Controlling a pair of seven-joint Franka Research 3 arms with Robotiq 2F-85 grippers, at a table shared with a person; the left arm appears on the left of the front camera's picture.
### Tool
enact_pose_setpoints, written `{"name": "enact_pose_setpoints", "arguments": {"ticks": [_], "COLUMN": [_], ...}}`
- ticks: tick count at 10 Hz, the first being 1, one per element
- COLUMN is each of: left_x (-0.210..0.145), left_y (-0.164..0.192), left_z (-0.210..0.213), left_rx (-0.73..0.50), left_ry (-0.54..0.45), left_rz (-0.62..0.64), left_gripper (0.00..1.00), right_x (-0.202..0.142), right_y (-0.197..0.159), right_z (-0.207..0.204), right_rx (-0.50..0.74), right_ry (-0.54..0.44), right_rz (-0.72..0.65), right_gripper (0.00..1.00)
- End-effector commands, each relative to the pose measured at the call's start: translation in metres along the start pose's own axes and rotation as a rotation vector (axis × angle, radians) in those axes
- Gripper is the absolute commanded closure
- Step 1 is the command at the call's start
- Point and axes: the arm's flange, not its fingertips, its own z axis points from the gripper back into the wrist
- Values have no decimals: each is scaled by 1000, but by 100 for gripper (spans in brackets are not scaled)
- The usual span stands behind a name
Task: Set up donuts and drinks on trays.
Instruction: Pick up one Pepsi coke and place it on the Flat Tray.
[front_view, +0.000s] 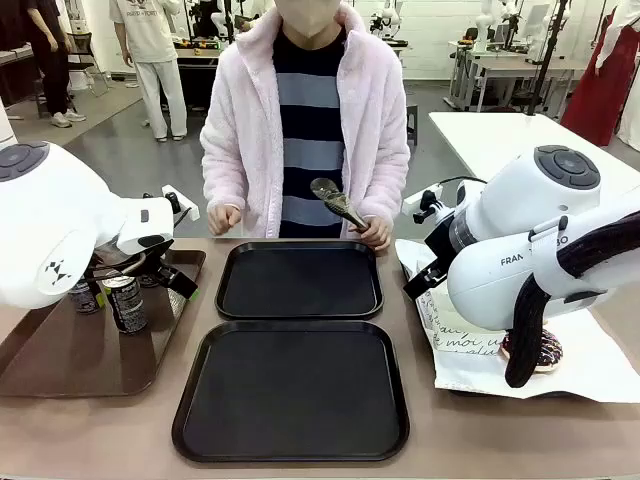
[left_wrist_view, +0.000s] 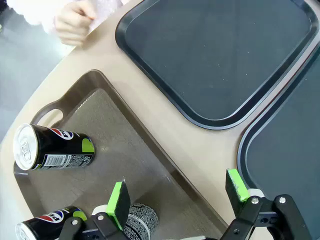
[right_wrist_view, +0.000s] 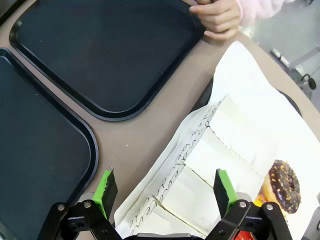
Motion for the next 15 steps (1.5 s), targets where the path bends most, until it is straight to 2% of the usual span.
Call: {"name": "enact_pose_setpoints", "arguments": {"ticks": [1,13,14,15], "left_x": [0,0,-22,-40], "left_y": [0,0,-14,-15], "left_z": [0,0,34,60], "left_rx": [0,0,-4,-19], "left_ry": [0,0,-10,24], "left_rz": [0,0,-44,-47], "left_gripper": [0,0,0,0], "right_x": [0,0,-21,-42], "right_y": [0,0,15,26], "right_z": [0,0,32,59], "right_rx": [0,0,-19,-37], "right_ry": [1,0,26,29], "right_rz": [0,0,39,57], "right_gripper": [0,0,0,0]}}
